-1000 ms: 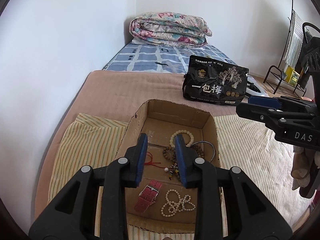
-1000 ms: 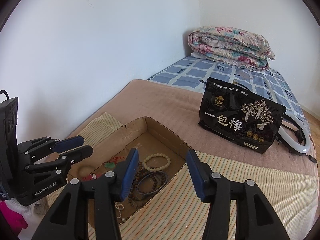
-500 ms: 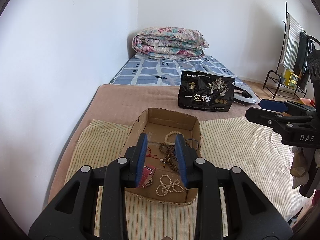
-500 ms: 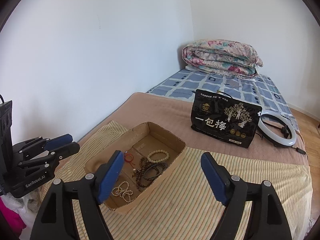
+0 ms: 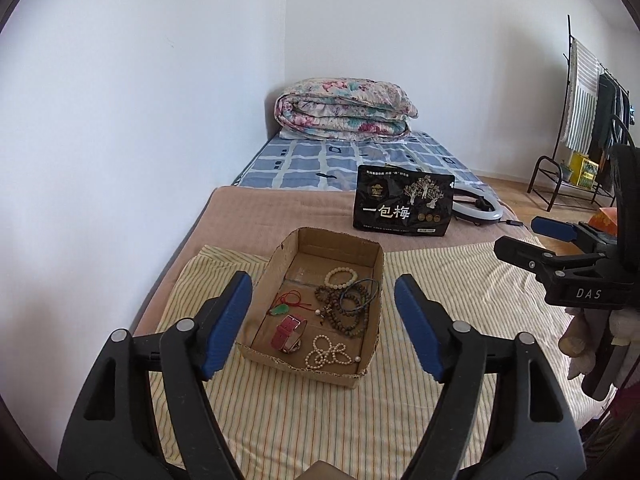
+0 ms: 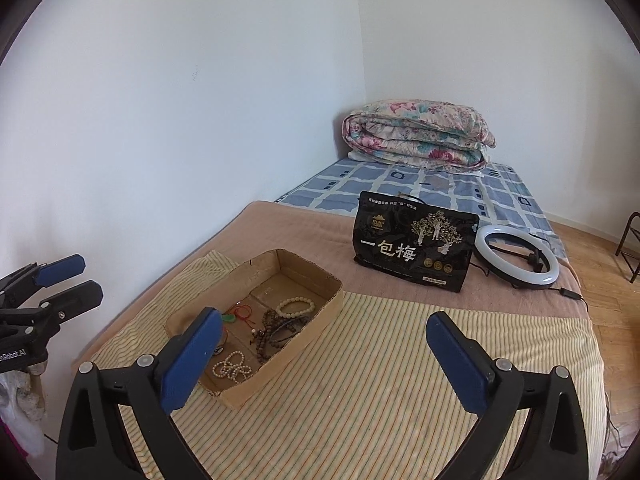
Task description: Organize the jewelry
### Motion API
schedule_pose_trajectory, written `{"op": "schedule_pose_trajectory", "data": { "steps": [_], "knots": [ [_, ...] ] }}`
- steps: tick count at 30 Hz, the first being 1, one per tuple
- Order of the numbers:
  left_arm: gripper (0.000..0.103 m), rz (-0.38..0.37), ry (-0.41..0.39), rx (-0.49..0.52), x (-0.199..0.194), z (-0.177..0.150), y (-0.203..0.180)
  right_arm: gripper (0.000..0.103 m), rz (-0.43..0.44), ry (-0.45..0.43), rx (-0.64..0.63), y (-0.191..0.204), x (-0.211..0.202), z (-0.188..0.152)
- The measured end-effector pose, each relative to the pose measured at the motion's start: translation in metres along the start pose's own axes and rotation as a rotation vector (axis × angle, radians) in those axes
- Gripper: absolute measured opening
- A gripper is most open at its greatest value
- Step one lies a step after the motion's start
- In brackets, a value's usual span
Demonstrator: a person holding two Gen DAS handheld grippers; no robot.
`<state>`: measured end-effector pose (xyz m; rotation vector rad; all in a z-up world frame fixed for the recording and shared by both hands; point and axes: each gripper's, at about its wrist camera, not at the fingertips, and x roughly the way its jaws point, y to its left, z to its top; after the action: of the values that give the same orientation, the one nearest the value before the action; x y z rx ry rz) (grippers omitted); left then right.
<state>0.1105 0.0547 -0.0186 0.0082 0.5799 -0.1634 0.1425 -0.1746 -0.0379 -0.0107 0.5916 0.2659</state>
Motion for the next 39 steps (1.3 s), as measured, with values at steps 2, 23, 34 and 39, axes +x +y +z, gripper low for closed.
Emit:
{"op": "schedule_pose_trajectory", "data": {
  "steps": [2,23,34,39],
  "knots": [
    [0.085,0.001,-0.002,-0.008,-0.006,-0.002,-0.001,0.103,-0.004,-0.003,0.003,-0.001,-0.003,-0.005],
    [0.103,0.108,0.0,0.014,-0.031,-0.016,-0.018,0.103,-0.035,-0.032,0.009,-0.007,-0.012,-0.011],
    [0.103,0.13,0.011,0.008,-0.032,-0.016,-0.015,0.103,-0.044,-0.019,-0.007,-0.005,-0.008,-0.013],
    [0.103,0.13,0.011,0.01,-0.031,-0.016,-0.014,0.103,-0.045,-0.018,-0.008,-0.005,-0.008,-0.013]
  ]
}}
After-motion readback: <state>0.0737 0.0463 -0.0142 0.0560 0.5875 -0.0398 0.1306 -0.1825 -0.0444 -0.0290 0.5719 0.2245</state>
